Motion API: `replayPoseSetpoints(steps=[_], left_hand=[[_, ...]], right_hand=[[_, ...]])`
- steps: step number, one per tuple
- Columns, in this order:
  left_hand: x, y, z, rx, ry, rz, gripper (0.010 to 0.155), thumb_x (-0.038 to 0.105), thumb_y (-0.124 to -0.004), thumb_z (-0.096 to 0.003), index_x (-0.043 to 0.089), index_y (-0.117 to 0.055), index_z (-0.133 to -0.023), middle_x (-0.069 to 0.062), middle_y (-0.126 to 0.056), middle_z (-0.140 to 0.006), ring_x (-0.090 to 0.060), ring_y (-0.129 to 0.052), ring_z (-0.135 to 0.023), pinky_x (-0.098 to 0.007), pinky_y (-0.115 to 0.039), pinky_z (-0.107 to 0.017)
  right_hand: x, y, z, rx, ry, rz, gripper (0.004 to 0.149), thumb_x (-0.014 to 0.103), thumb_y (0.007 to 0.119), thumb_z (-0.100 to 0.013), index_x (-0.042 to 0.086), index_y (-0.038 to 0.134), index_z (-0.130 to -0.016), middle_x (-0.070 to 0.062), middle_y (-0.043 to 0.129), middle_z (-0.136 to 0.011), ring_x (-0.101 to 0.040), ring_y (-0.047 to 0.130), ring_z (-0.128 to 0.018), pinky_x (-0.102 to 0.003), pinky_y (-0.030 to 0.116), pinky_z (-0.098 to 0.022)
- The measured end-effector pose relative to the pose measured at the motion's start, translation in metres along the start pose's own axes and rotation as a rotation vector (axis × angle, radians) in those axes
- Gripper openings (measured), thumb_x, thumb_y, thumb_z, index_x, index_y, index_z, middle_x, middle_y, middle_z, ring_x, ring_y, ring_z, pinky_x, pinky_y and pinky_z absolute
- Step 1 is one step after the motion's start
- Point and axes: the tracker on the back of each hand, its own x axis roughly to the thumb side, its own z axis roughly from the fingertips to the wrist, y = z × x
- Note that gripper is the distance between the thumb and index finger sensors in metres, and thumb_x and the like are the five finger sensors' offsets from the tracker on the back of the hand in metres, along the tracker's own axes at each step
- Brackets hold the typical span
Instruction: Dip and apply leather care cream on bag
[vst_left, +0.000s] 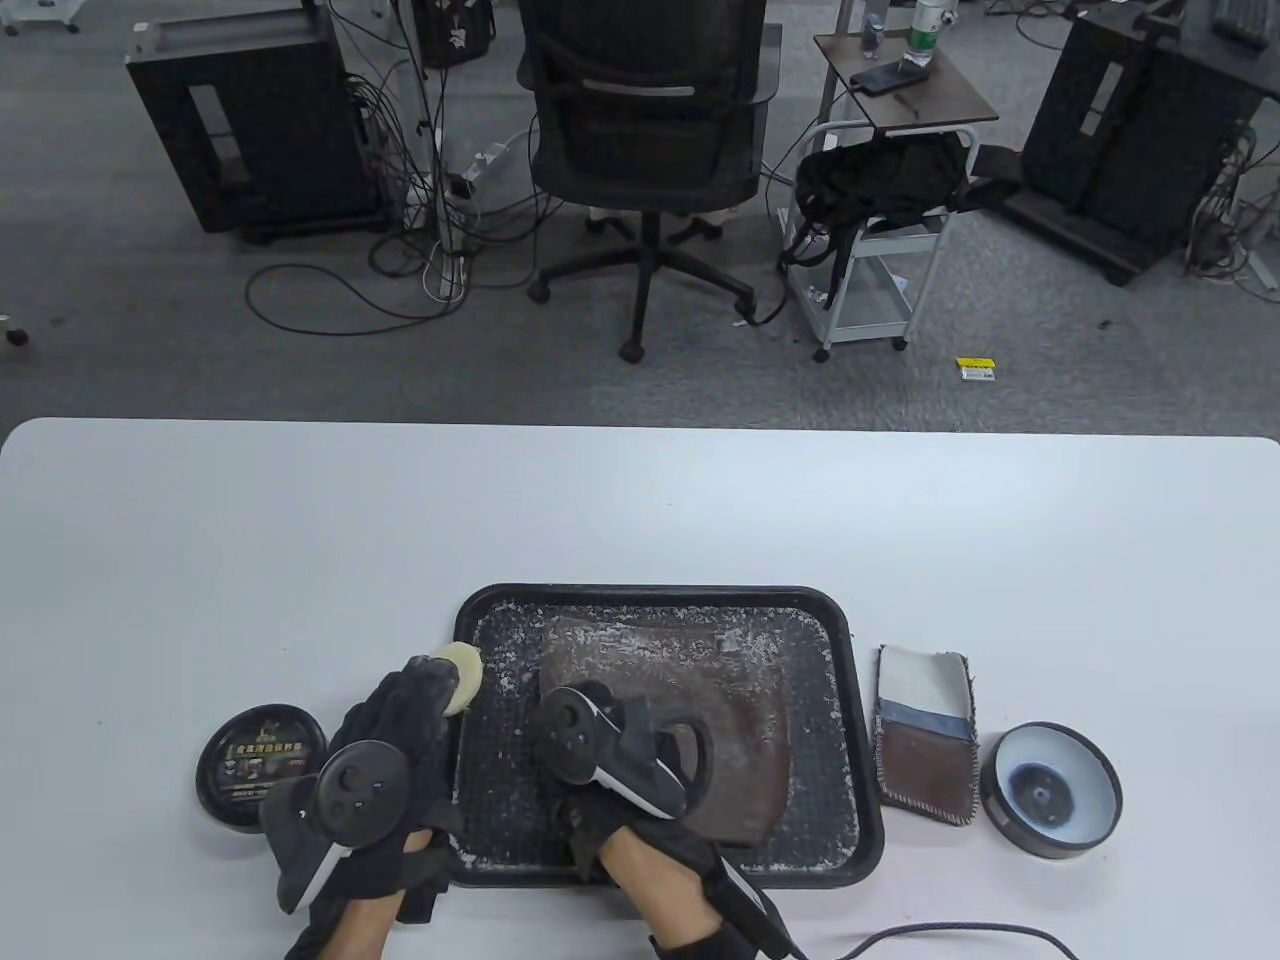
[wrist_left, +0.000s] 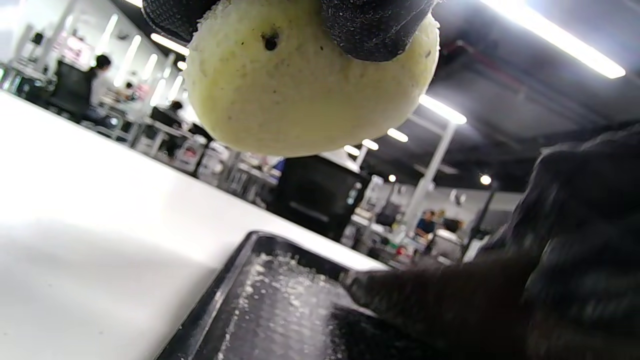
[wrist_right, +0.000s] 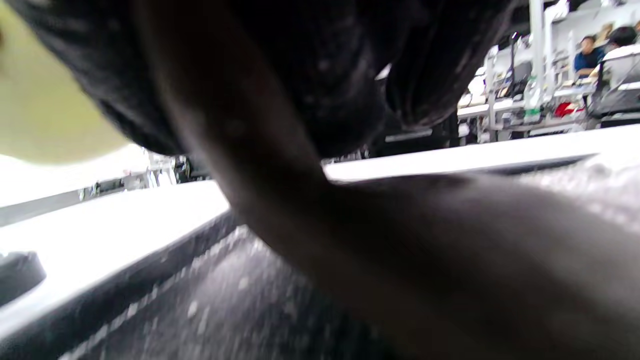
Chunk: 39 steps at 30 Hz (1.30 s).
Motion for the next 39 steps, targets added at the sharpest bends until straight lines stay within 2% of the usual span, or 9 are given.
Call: replayPoseSetpoints(steps=[5, 11, 17, 22, 26, 32, 36, 39], left_hand=[[-0.001, -0.001, -0.002, -0.004, 0.006, -0.002, 0.05, 0.034, -0.073, -0.0547, 0.042, -0.066, -0.103, 0.013, -0.073, -0.113, -0.018, -0.079, -0.104, -0.046, -0.066, -0.078], [0.002, -0.001, 0.0, -0.003, -0.01, -0.005, 0.05, 0.034, -0.073, -0.0546, 0.042, -0.066, -0.103, 0.013, -0.073, -0.113, -0.018, -0.079, -0.104, -0.046, -0.066, -0.078], [0.009, -0.002, 0.002, -0.002, -0.044, -0.019, 0.05, 0.034, -0.073, -0.0547, 0.042, -0.067, -0.103, 0.013, -0.073, -0.113, -0.018, -0.079, -0.104, -0.046, -0.066, -0.078], [0.021, 0.0, 0.002, 0.011, -0.09, -0.046, 0.05, 0.034, -0.073, -0.0548, 0.042, -0.067, -0.103, 0.014, -0.073, -0.113, -0.018, -0.079, -0.105, -0.046, -0.066, -0.078], [0.036, -0.003, 0.0, 0.003, -0.138, -0.094, 0.05, 0.034, -0.073, -0.0549, 0.043, -0.066, -0.103, 0.014, -0.073, -0.113, -0.018, -0.078, -0.105, -0.046, -0.065, -0.079], [0.059, -0.013, -0.001, -0.017, -0.209, -0.178, 0.05, 0.034, -0.073, -0.0549, 0.043, -0.066, -0.103, 0.014, -0.072, -0.113, -0.017, -0.078, -0.105, -0.046, -0.065, -0.079], [0.068, -0.02, 0.0, -0.021, -0.242, -0.205, 0.05, 0.034, -0.073, -0.0549, 0.043, -0.066, -0.103, 0.014, -0.072, -0.113, -0.017, -0.078, -0.106, -0.046, -0.065, -0.079], [0.072, -0.025, 0.001, -0.031, -0.258, -0.225, 0.05, 0.034, -0.073, -0.0549, 0.043, -0.066, -0.103, 0.014, -0.072, -0.113, -0.017, -0.078, -0.106, -0.046, -0.065, -0.079]], right_hand=[[0.009, 0.026, -0.002, 0.142, -0.033, 0.024, 0.045, 0.036, 0.091, -0.033, 0.01, 0.084, -0.069, -0.009, 0.088, -0.084, -0.011, 0.103, -0.036, -0.048, 0.081, -0.057], [0.016, 0.044, 0.002, 0.254, -0.047, 0.017, 0.049, 0.035, 0.087, -0.035, 0.008, 0.083, -0.076, -0.015, 0.083, -0.089, -0.018, 0.102, -0.045, -0.051, 0.075, -0.06], [0.015, 0.041, 0.005, 0.268, -0.078, 0.017, 0.048, 0.033, 0.083, -0.038, 0.009, 0.083, -0.079, -0.016, 0.082, -0.091, -0.017, 0.103, -0.05, -0.052, 0.075, -0.061], [-0.001, 0.015, 0.011, 0.214, -0.103, 0.015, 0.048, 0.034, 0.082, -0.038, 0.009, 0.085, -0.079, -0.016, 0.084, -0.09, -0.019, 0.104, -0.054, -0.052, 0.076, -0.06], [-0.043, -0.023, 0.018, 0.099, -0.055, -0.002, 0.048, 0.036, 0.082, -0.038, 0.01, 0.087, -0.078, -0.016, 0.085, -0.089, -0.02, 0.104, -0.054, -0.052, 0.076, -0.06], [-0.145, -0.079, 0.044, -0.076, 0.124, -0.045, 0.05, 0.038, 0.081, -0.039, 0.007, 0.089, -0.077, -0.018, 0.086, -0.088, -0.023, 0.104, -0.055, -0.054, 0.074, -0.06], [-0.212, -0.105, 0.071, -0.179, 0.274, 0.076, 0.052, 0.04, 0.081, -0.039, 0.006, 0.088, -0.079, -0.019, 0.085, -0.09, -0.025, 0.103, -0.06, -0.055, 0.073, -0.061], [-0.271, -0.111, 0.093, -0.165, 0.468, 0.195, 0.056, 0.041, 0.081, -0.04, 0.005, 0.086, -0.082, -0.019, 0.08, -0.094, -0.029, 0.099, -0.068, -0.057, 0.07, -0.062]])
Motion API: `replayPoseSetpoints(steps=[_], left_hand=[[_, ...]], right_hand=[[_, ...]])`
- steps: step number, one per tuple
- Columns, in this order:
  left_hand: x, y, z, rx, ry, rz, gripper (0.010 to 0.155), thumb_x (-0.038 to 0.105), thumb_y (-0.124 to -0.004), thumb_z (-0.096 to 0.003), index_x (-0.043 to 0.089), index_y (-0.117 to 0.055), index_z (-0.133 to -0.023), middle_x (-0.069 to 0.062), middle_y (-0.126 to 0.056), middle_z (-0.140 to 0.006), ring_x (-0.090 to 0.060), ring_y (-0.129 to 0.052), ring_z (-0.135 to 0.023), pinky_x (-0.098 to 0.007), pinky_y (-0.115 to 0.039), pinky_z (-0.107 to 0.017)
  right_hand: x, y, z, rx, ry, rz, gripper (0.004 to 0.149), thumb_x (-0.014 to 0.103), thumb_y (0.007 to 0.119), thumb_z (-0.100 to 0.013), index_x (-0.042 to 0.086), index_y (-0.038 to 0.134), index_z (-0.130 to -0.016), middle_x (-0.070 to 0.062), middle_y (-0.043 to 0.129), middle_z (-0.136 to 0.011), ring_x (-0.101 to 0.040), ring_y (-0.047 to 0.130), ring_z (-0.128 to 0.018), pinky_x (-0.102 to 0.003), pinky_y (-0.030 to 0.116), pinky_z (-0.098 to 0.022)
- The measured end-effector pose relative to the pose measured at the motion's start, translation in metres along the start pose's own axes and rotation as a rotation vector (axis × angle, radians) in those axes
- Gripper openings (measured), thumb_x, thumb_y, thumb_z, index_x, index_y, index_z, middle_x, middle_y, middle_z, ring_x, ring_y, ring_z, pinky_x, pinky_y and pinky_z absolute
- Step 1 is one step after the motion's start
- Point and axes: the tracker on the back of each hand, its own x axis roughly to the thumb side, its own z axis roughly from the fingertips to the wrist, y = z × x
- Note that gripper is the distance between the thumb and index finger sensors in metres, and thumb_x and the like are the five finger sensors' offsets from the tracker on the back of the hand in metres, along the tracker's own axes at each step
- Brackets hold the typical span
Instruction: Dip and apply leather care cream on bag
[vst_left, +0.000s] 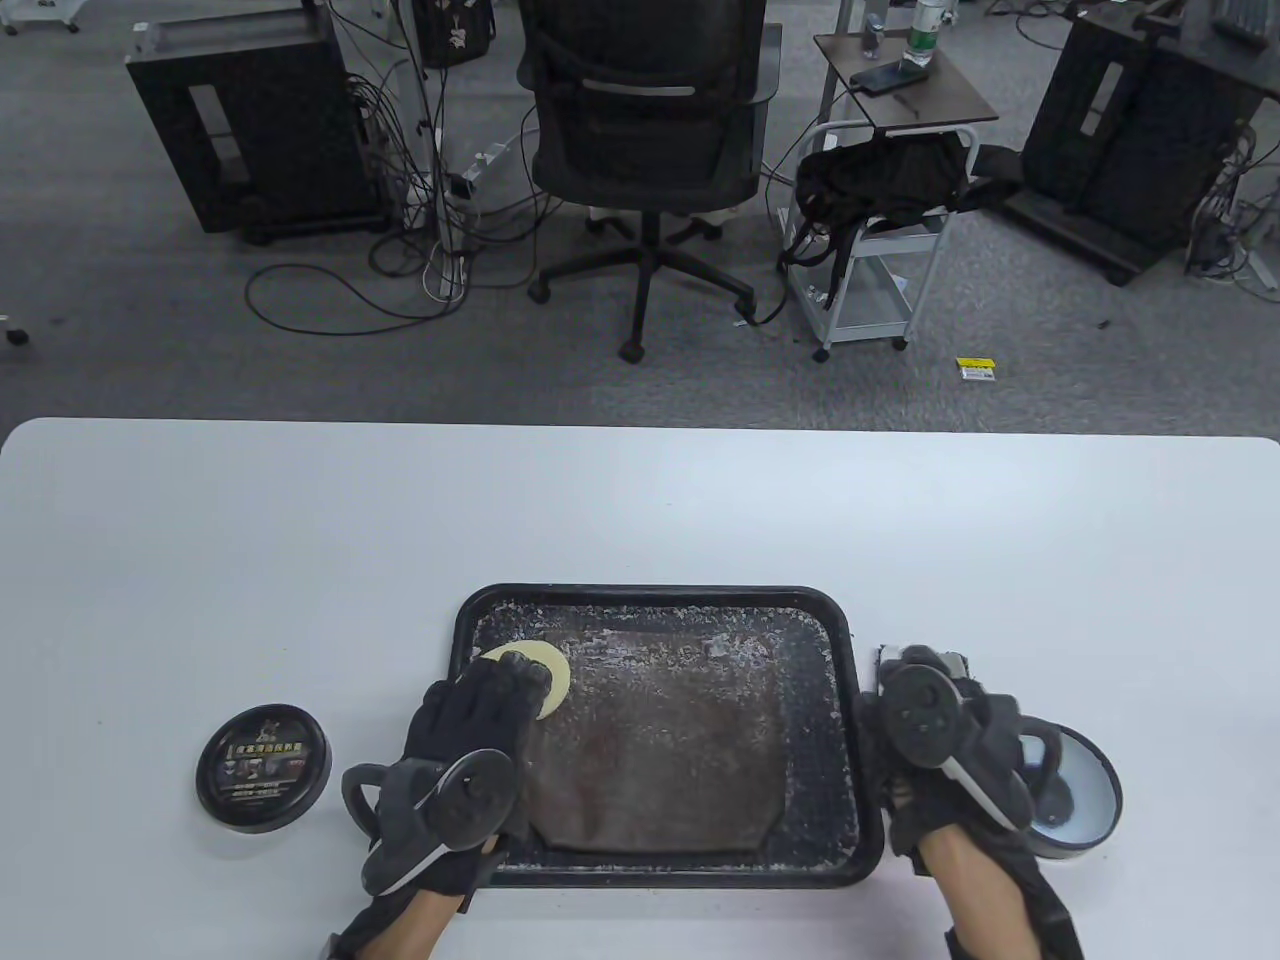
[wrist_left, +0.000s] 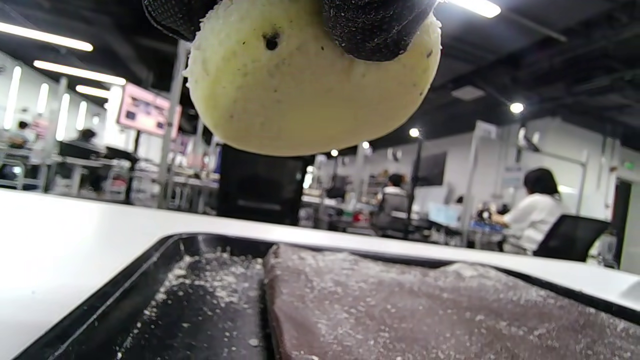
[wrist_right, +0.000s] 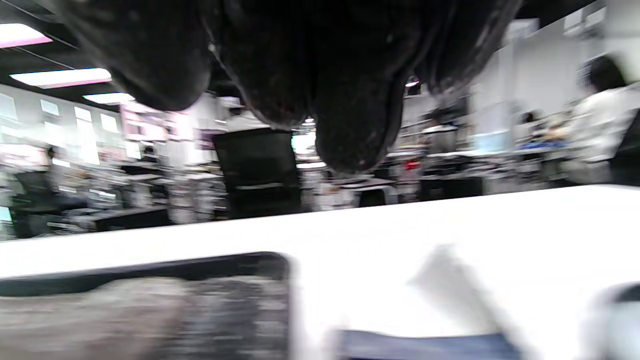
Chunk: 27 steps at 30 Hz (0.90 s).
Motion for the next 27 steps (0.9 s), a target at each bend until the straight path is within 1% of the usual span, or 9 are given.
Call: replayPoseSetpoints(steps=[3, 5, 8, 12, 16, 18, 23, 25, 27], left_hand=[[0.003, -0.002, 0.0, -0.006, -0.01, -0.014, 0.05, 0.034, -0.073, -0.0548, 0.043, -0.066, -0.103, 0.015, -0.072, -0.113, -0.017, -0.078, -0.105, -0.046, -0.065, -0.079], [0.003, -0.002, 0.0, -0.007, -0.012, -0.015, 0.05, 0.034, -0.073, -0.0549, 0.043, -0.066, -0.103, 0.014, -0.072, -0.113, -0.017, -0.078, -0.105, -0.046, -0.065, -0.079], [0.005, -0.004, 0.0, -0.015, -0.014, -0.02, 0.05, 0.034, -0.073, -0.0549, 0.043, -0.066, -0.103, 0.014, -0.072, -0.113, -0.017, -0.078, -0.106, -0.046, -0.065, -0.079], [0.004, -0.005, 0.001, -0.022, -0.007, -0.024, 0.05, 0.035, -0.073, -0.0549, 0.043, -0.066, -0.103, 0.014, -0.072, -0.113, -0.017, -0.078, -0.105, -0.046, -0.065, -0.079], [0.001, -0.005, 0.002, -0.027, 0.005, -0.022, 0.05, 0.035, -0.073, -0.0549, 0.043, -0.066, -0.103, 0.014, -0.072, -0.113, -0.017, -0.078, -0.106, -0.046, -0.065, -0.079], [-0.001, -0.006, 0.002, -0.032, 0.011, -0.021, 0.05, 0.035, -0.073, -0.0548, 0.043, -0.066, -0.103, 0.014, -0.072, -0.113, -0.017, -0.078, -0.105, -0.046, -0.065, -0.079], [-0.002, -0.006, 0.002, -0.037, 0.022, -0.016, 0.05, 0.035, -0.073, -0.0549, 0.043, -0.066, -0.103, 0.015, -0.072, -0.113, -0.017, -0.078, -0.106, -0.046, -0.065, -0.079], [-0.002, -0.006, 0.002, -0.037, 0.023, -0.016, 0.05, 0.034, -0.073, -0.0548, 0.043, -0.066, -0.103, 0.014, -0.072, -0.113, -0.017, -0.078, -0.105, -0.046, -0.065, -0.079], [-0.003, -0.006, 0.002, -0.036, 0.024, -0.016, 0.05, 0.034, -0.073, -0.0548, 0.043, -0.066, -0.103, 0.014, -0.072, -0.113, -0.017, -0.078, -0.105, -0.046, -0.065, -0.079]], right_hand=[[-0.048, 0.015, -0.005, 0.038, 0.171, 0.08, 0.059, 0.04, 0.081, -0.04, 0.003, 0.084, -0.085, -0.021, 0.074, -0.098, -0.034, 0.094, -0.073, -0.059, 0.066, -0.064], [-0.083, 0.031, -0.006, 0.114, 0.311, 0.143, 0.063, 0.04, 0.08, -0.04, 0.0, 0.081, -0.088, -0.022, 0.069, -0.1, -0.037, 0.088, -0.078, -0.062, 0.063, -0.065], [-0.124, 0.054, -0.004, 0.295, 0.497, 0.18, 0.068, 0.042, 0.078, -0.041, -0.003, 0.075, -0.091, -0.024, 0.059, -0.103, -0.043, 0.078, -0.085, -0.064, 0.057, -0.066], [-0.15, 0.064, 0.0, 0.315, 0.594, 0.104, 0.068, 0.043, 0.074, -0.042, -0.006, 0.077, -0.089, -0.024, 0.06, -0.103, -0.044, 0.077, -0.085, -0.065, 0.056, -0.066], [-0.164, 0.077, 0.004, 0.365, 0.629, -0.02, 0.063, 0.039, 0.072, -0.043, -0.005, 0.082, -0.085, -0.022, 0.064, -0.101, -0.043, 0.08, -0.083, -0.064, 0.058, -0.065], [-0.169, 0.078, 0.006, 0.318, 0.648, -0.077, 0.057, 0.035, 0.071, -0.043, -0.005, 0.085, -0.082, -0.02, 0.068, -0.099, -0.042, 0.081, -0.081, -0.063, 0.058, -0.065], [-0.171, 0.073, 0.008, 0.264, 0.648, -0.11, 0.055, 0.035, 0.074, -0.041, -0.003, 0.092, -0.077, -0.015, 0.079, -0.095, -0.043, 0.086, -0.078, -0.063, 0.063, -0.064], [-0.171, 0.066, 0.008, 0.187, 0.651, -0.184, 0.054, 0.035, 0.075, -0.041, -0.003, 0.095, -0.074, -0.024, 0.085, -0.088, -0.046, 0.095, -0.07, -0.061, 0.071, -0.058], [-0.172, 0.06, 0.01, 0.121, 0.635, -0.286, 0.055, 0.033, 0.077, -0.04, -0.008, 0.094, -0.073, -0.033, 0.086, -0.08, -0.039, 0.108, -0.058, -0.055, 0.083, -0.052]])
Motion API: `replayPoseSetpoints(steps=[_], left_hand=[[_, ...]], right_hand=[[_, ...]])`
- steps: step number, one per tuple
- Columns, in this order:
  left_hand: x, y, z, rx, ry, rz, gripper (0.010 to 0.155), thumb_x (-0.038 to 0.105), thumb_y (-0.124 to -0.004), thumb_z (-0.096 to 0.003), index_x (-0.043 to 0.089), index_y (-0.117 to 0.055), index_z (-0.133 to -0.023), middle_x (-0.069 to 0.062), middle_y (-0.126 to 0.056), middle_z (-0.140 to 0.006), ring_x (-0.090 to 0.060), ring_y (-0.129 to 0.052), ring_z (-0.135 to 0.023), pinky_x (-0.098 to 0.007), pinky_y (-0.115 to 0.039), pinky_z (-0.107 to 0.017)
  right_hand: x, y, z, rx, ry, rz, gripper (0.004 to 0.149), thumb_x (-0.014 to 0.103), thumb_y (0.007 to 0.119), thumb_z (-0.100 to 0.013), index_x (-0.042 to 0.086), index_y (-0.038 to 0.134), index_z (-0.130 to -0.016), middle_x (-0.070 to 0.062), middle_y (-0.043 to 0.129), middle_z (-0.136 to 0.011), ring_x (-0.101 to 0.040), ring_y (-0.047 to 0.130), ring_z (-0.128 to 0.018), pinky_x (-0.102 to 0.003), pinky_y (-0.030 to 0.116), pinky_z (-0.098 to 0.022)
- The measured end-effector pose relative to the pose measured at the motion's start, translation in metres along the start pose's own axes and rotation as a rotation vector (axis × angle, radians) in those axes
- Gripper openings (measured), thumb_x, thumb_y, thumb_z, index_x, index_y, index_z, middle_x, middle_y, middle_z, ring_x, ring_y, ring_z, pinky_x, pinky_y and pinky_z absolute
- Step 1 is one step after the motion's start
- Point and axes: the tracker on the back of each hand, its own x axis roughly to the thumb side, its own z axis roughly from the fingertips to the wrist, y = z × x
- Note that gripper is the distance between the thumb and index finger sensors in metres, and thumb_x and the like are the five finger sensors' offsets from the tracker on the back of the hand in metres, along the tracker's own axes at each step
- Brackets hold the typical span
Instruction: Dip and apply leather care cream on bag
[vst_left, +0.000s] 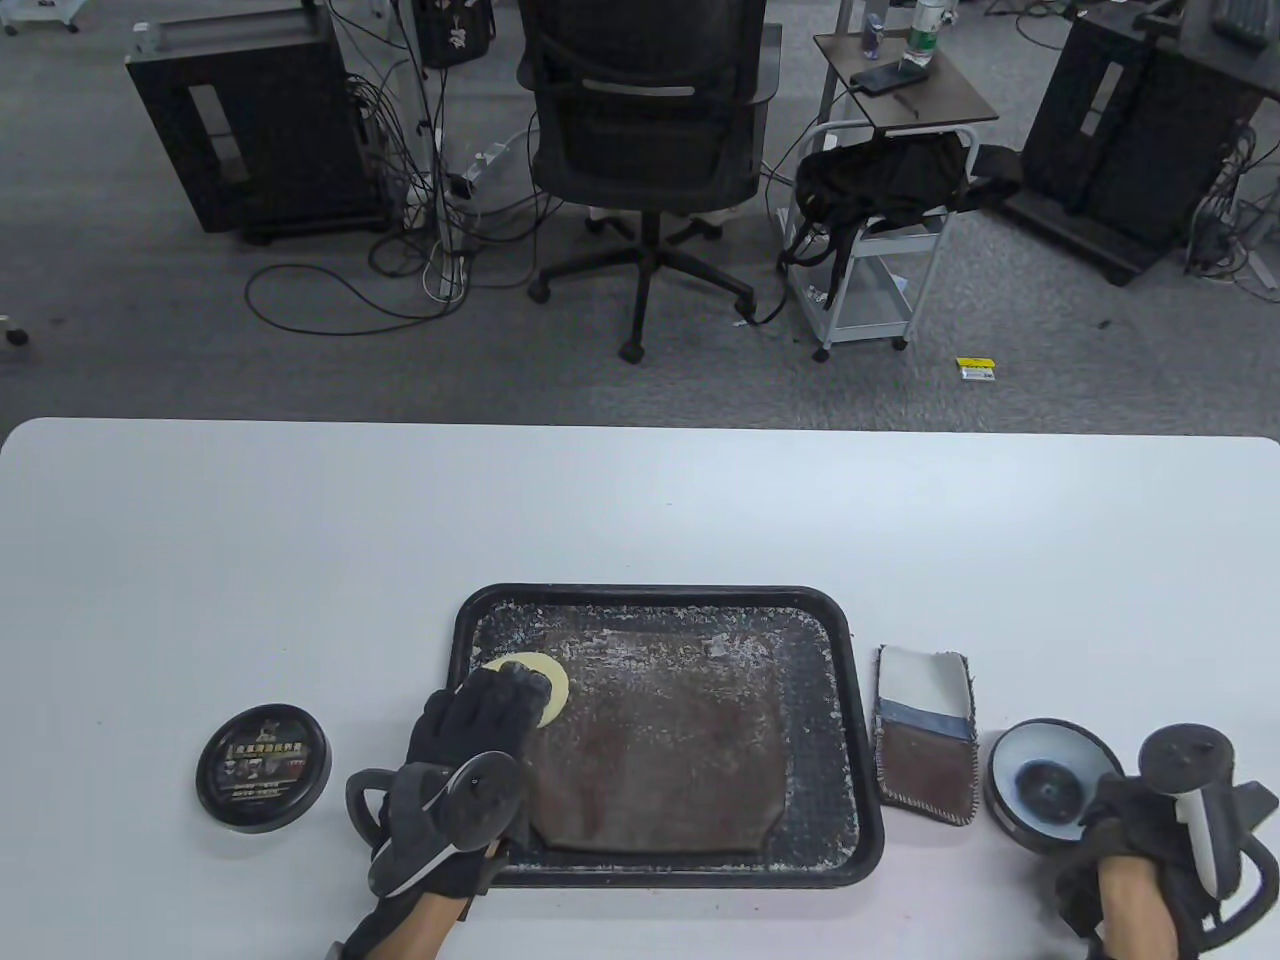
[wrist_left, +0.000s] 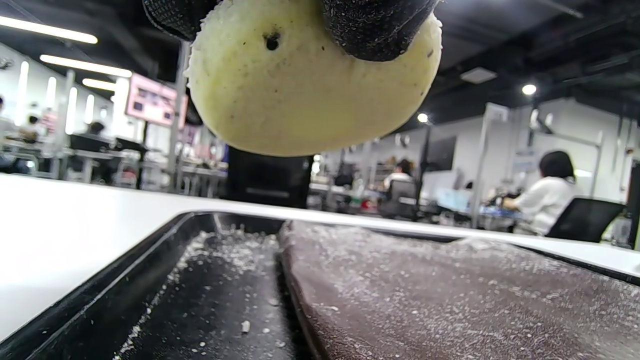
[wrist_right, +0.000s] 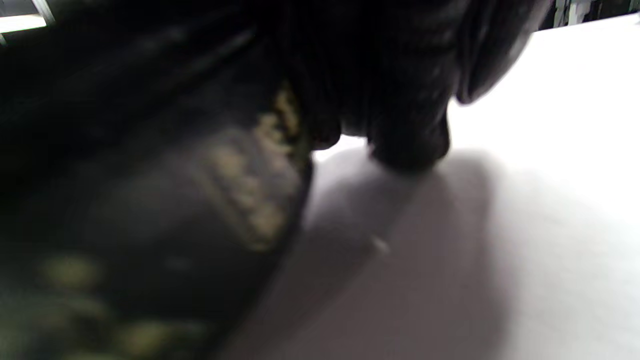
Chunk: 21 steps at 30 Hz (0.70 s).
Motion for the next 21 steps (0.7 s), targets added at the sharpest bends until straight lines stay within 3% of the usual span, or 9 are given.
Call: replayPoseSetpoints(steps=[4, 8, 13, 16, 21], left_hand=[[0.001, 0.0, 0.0, 0.006, -0.002, -0.003, 0.05, 0.034, -0.073, -0.0547, 0.043, -0.066, -0.103, 0.014, -0.072, -0.113, -0.017, -0.078, -0.105, -0.046, -0.065, -0.079], [0.004, 0.002, 0.001, 0.023, -0.011, -0.008, 0.05, 0.034, -0.073, -0.0548, 0.043, -0.066, -0.103, 0.014, -0.072, -0.113, -0.017, -0.078, -0.105, -0.046, -0.065, -0.079], [0.011, 0.007, 0.003, 0.049, -0.028, 0.002, 0.05, 0.034, -0.073, -0.0549, 0.043, -0.066, -0.103, 0.014, -0.072, -0.113, -0.017, -0.078, -0.106, -0.046, -0.065, -0.079], [0.018, 0.011, 0.002, 0.069, -0.044, 0.026, 0.05, 0.034, -0.073, -0.0549, 0.043, -0.066, -0.103, 0.014, -0.072, -0.113, -0.017, -0.078, -0.105, -0.046, -0.065, -0.079], [0.038, 0.021, 0.003, 0.102, -0.134, 0.093, 0.05, 0.035, -0.073, -0.0552, 0.043, -0.065, -0.104, 0.014, -0.072, -0.113, -0.017, -0.078, -0.106, -0.046, -0.066, -0.079]], right_hand=[[-0.004, -0.01, 0.005, -0.065, -0.014, -0.187, 0.055, 0.031, 0.077, -0.039, -0.01, 0.092, -0.072, -0.04, 0.088, -0.072, -0.029, 0.114, -0.048, -0.048, 0.09, -0.046], [0.0, -0.014, 0.012, -0.046, -0.113, -0.421, 0.054, 0.036, 0.076, -0.04, -0.002, 0.085, -0.077, -0.031, 0.085, -0.08, -0.023, 0.109, -0.05, -0.049, 0.085, -0.05], [0.026, -0.013, 0.033, -0.026, -0.27, -0.645, 0.065, 0.046, 0.076, -0.041, 0.002, 0.074, -0.088, -0.027, 0.079, -0.084, -0.018, 0.099, -0.051, -0.05, 0.081, -0.052], [0.047, -0.01, 0.049, -0.032, -0.361, -0.689, 0.068, 0.048, 0.076, -0.042, 0.003, 0.07, -0.094, -0.025, 0.082, -0.083, -0.018, 0.099, -0.048, -0.049, 0.082, -0.051], [0.088, -0.001, 0.083, -0.025, -0.491, -0.676, 0.066, 0.048, 0.075, -0.043, 0.004, 0.075, -0.093, -0.025, 0.087, -0.079, -0.018, 0.101, -0.044, -0.049, 0.084, -0.048]])
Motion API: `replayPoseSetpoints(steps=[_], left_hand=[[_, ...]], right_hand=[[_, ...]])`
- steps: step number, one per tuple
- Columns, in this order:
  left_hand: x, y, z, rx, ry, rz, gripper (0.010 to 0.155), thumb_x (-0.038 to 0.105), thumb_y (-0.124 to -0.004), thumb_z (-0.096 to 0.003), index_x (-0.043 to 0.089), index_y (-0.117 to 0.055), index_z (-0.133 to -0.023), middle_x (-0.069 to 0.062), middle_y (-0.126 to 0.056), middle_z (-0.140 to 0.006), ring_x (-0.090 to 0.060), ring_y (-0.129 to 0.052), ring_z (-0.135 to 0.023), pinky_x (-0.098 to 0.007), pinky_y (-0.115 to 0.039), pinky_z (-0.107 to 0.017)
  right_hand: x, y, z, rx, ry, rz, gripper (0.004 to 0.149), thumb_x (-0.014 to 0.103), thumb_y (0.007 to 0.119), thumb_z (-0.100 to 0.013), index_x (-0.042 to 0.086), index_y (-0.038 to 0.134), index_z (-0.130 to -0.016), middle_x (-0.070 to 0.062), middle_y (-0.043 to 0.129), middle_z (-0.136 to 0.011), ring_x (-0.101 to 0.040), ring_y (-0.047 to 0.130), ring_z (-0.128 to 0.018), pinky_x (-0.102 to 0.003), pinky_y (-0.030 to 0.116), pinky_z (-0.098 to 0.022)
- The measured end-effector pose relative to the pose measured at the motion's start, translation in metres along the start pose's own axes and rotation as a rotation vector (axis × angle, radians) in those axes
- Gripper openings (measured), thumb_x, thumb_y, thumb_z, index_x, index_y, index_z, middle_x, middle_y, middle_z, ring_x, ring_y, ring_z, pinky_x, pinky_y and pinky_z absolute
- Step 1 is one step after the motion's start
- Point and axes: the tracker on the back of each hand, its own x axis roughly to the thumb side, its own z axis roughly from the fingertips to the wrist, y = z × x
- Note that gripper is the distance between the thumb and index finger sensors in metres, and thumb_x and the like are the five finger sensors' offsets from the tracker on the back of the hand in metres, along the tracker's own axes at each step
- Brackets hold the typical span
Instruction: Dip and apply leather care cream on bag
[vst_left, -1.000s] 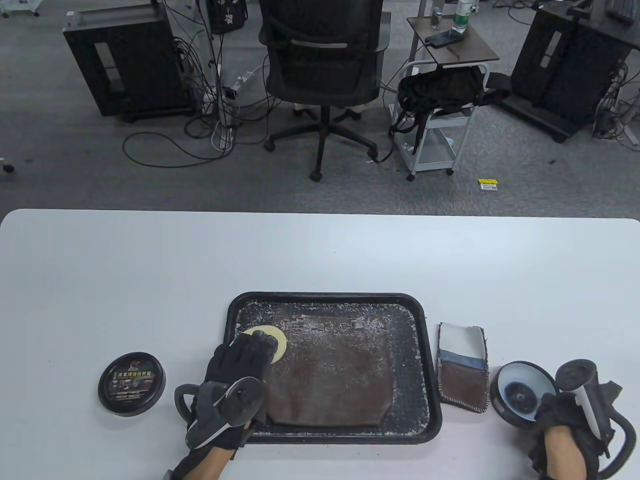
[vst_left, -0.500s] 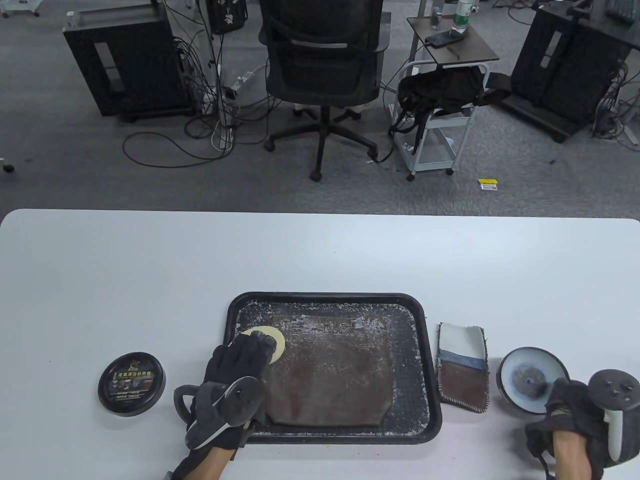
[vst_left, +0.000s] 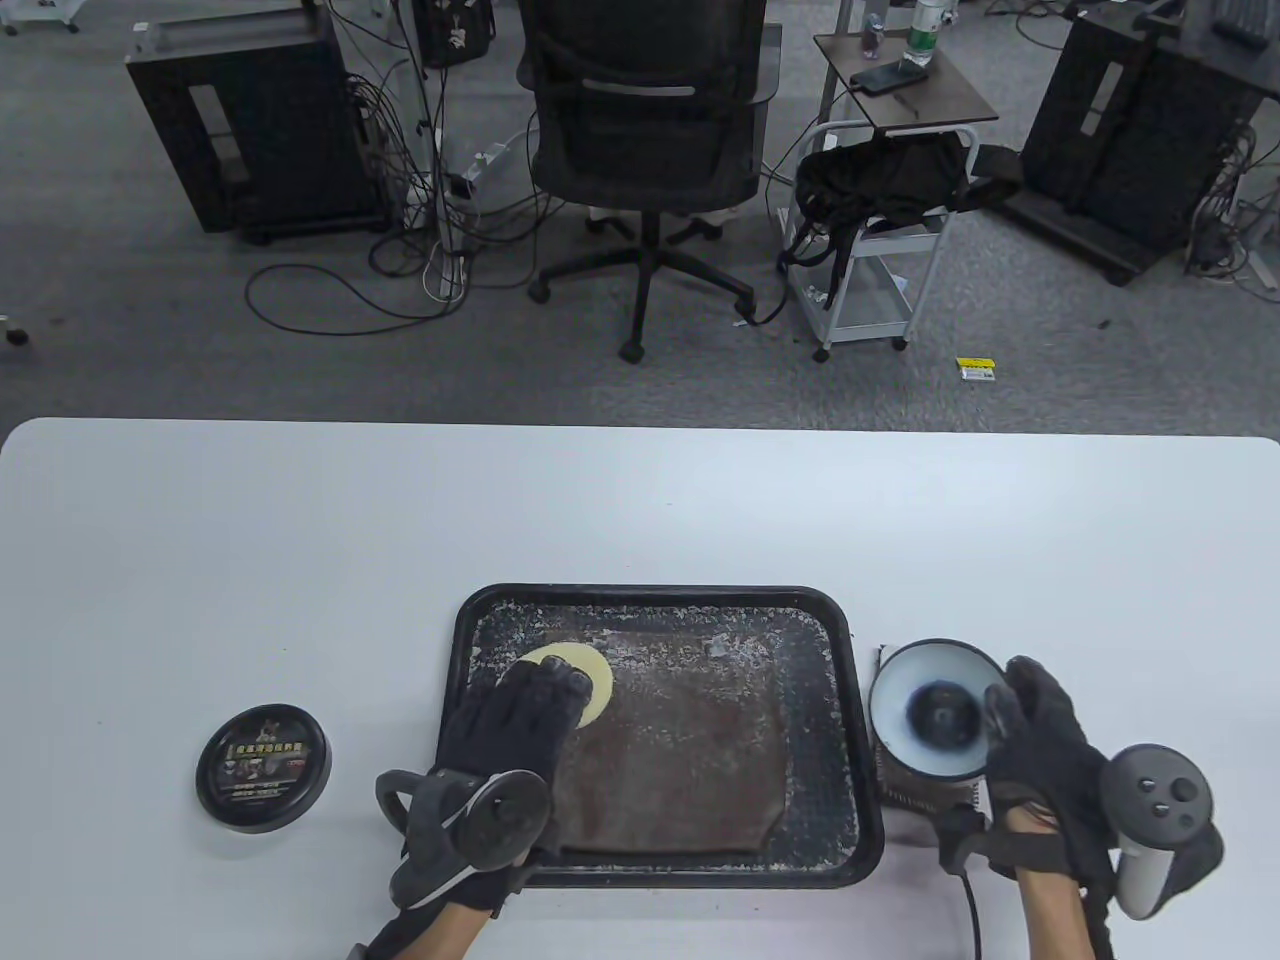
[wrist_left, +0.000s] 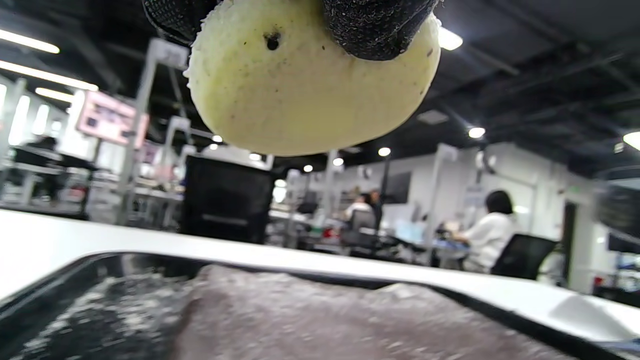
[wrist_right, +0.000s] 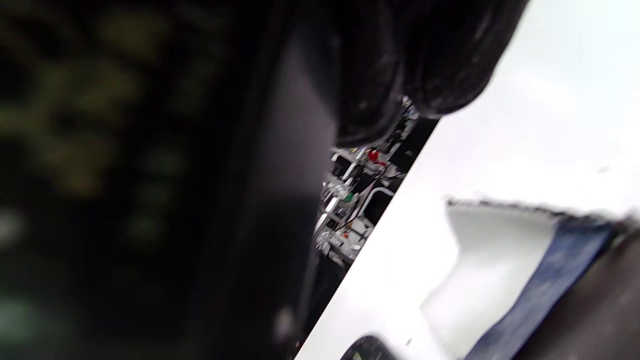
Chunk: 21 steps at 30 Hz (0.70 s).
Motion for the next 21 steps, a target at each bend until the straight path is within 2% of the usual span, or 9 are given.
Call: replayPoseSetpoints(steps=[6, 12, 17, 21], left_hand=[[0.036, 0.006, -0.006, 0.019, -0.144, 0.065, 0.05, 0.036, -0.072, -0.0556, 0.044, -0.064, -0.104, 0.015, -0.071, -0.114, -0.015, -0.077, -0.107, -0.045, -0.065, -0.08], [0.074, -0.002, -0.012, 0.013, -0.25, 0.126, 0.05, 0.036, -0.072, -0.056, 0.044, -0.063, -0.104, 0.015, -0.07, -0.114, -0.015, -0.076, -0.107, -0.045, -0.064, -0.08], [0.084, -0.019, -0.01, -0.025, -0.312, 0.096, 0.05, 0.037, -0.072, -0.0561, 0.045, -0.063, -0.104, 0.016, -0.07, -0.114, -0.013, -0.074, -0.108, -0.045, -0.063, -0.081], [0.08, -0.021, -0.009, -0.045, -0.33, 0.084, 0.049, 0.038, -0.073, -0.0561, 0.045, -0.063, -0.104, 0.016, -0.07, -0.114, -0.013, -0.074, -0.108, -0.044, -0.063, -0.081]], right_hand=[[0.031, 0.042, 0.014, 0.105, -0.039, 0.059, 0.065, 0.047, 0.075, -0.044, 0.004, 0.075, -0.093, -0.024, 0.091, -0.077, -0.019, 0.101, -0.042, -0.049, 0.084, -0.047], [0.055, 0.082, 0.031, 0.191, -0.087, 0.065, 0.065, 0.047, 0.075, -0.044, 0.004, 0.075, -0.093, -0.024, 0.091, -0.076, -0.019, 0.101, -0.042, -0.049, 0.084, -0.047], [0.062, 0.106, 0.046, 0.259, -0.12, 0.044, 0.064, 0.045, 0.074, -0.044, 0.002, 0.075, -0.093, -0.026, 0.09, -0.075, -0.02, 0.101, -0.041, -0.05, 0.083, -0.047], [0.062, 0.114, 0.049, 0.271, -0.131, 0.055, 0.063, 0.045, 0.072, -0.045, 0.003, 0.076, -0.092, -0.026, 0.091, -0.075, -0.019, 0.101, -0.04, -0.049, 0.084, -0.046]])
